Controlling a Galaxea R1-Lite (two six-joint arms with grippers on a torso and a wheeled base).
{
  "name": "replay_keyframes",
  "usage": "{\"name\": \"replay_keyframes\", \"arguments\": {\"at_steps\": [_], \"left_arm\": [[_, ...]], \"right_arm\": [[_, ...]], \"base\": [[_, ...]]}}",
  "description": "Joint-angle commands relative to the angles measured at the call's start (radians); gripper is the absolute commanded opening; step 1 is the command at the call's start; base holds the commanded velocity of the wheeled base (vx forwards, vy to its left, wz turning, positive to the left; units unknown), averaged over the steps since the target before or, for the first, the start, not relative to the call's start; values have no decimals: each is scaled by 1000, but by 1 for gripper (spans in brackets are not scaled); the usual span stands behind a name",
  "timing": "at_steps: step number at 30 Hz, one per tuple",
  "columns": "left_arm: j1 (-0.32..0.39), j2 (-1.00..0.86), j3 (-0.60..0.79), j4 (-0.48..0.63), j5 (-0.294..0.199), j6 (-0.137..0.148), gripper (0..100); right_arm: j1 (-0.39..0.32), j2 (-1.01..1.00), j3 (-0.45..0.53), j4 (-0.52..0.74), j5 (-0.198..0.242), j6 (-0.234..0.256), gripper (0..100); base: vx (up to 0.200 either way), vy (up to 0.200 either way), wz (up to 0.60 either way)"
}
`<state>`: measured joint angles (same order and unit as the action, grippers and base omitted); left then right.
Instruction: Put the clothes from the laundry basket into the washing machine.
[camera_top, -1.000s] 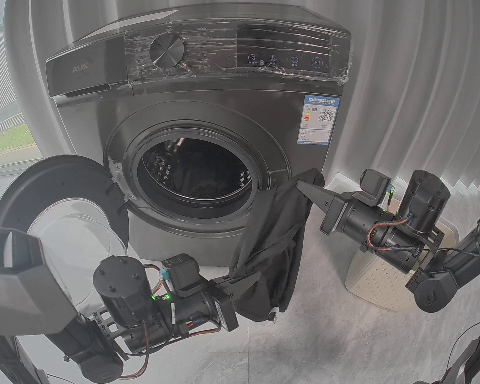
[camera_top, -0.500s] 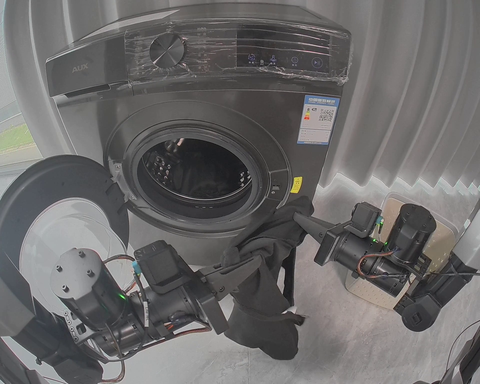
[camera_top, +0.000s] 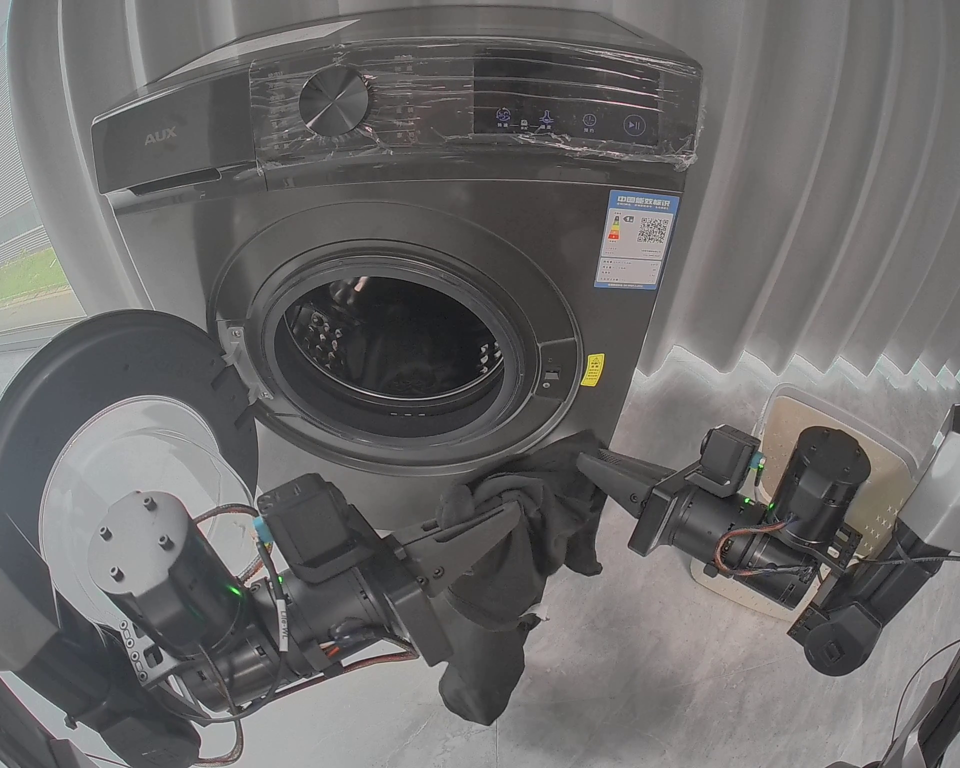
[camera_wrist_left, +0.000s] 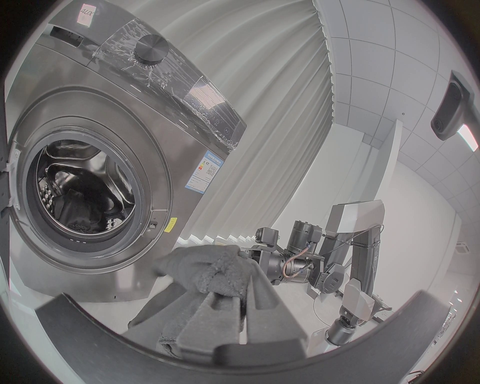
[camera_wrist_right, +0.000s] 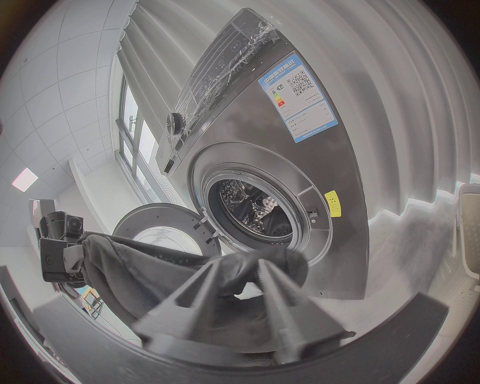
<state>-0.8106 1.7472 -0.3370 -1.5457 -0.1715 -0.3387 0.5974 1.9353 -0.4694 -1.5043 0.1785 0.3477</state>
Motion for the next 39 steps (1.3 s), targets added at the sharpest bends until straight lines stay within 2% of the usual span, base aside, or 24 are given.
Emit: {"name": "replay_keyframes", "arguments": {"at_steps": [1,6,9,12,13,15,16,18,21,32,39], "left_arm": [[1,-5,-5,-1,3,-2,0],[8,-14,-36,-1,12,-3,0],[10,-15,-63,-1,46,-5,0],[7,-15,-108,1,144,-5,0],[7,-15,-108,1,144,-5,0],[5,-14,-139,10,224,-3,0],[5,-14,-139,10,224,-3,0],[5,-14,-175,19,285,0,0],[4,-15,-203,32,329,1,0],[-1,-22,-214,27,333,3,0],[-21,-45,-211,27,322,4,0]], "right_arm": [[-4,1,21,-16,-5,2,100],[-57,-9,86,-45,-7,-6,100],[-73,-13,115,-45,-5,-15,100],[-77,-13,140,-45,-5,-38,100],[-77,-13,140,-45,-5,-38,100],[-67,-16,149,-45,-5,-53,100],[-67,-16,149,-45,-5,-53,100],[-61,-15,156,-45,-5,-59,100],[-59,-15,175,-45,-4,-61,100],[-11,1,216,-45,1,-76,100],[1,96,170,-45,4,-88,100]], "base": [[0,0,0],[0,0,0],[0,0,0],[0,0,0],[0,0,0],[0,0,0],[0,0,0],[0,0,0],[0,0,0],[0,0,0],[0,0,0]]}}
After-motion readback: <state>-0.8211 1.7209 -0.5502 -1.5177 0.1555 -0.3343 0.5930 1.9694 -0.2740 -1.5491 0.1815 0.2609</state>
